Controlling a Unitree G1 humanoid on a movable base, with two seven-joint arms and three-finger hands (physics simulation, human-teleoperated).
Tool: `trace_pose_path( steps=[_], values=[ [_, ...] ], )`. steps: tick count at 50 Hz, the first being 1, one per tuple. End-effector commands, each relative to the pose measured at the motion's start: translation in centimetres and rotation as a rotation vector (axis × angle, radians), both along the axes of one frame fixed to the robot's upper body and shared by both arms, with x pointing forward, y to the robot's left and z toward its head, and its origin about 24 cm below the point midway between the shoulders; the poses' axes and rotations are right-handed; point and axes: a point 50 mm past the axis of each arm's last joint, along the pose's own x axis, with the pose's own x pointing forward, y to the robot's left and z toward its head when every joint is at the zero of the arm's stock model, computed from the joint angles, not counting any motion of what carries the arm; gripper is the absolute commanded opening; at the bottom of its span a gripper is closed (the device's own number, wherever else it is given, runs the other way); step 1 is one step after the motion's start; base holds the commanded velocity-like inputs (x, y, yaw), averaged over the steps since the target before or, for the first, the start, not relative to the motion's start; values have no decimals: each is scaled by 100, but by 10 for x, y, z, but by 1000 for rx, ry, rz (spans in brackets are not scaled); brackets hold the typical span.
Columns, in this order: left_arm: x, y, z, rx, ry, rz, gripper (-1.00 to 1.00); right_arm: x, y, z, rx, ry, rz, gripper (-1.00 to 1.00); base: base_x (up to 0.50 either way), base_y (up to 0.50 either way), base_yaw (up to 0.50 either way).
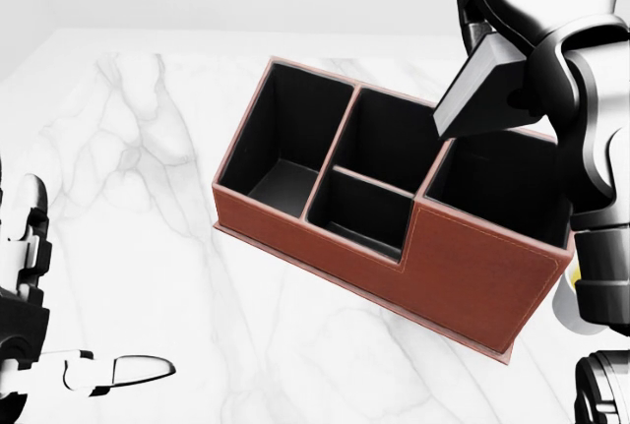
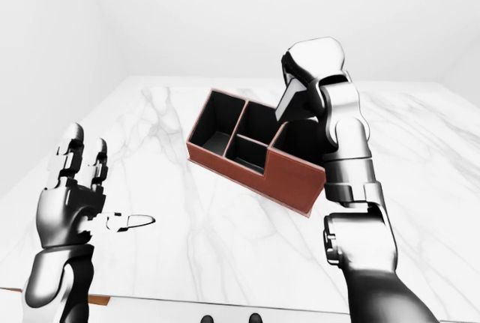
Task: Pick up the book and place it in the right compartment of the caddy.
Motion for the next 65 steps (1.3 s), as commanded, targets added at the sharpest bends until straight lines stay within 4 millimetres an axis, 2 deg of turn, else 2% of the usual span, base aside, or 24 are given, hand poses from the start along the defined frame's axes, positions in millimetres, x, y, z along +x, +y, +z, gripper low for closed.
trace_pose_path(
  steps=[1,19,41,65],
  values=[
    [-2,0,1,1,-5,1,100,0,-6,-4,-1,-14,-16,-100,0,0,0],
    [0,-1,-4,3,18,-1,100,2,-16,-15,-16,6,-51,-100,0,0,0],
    [0,-1,-8,4,41,2,100,20,-22,-50,-67,32,-86,-100,0,0,0],
    [-1,-1,-11,4,57,1,100,29,-28,-55,-85,18,-107,-100,0,0,0]
  ],
)
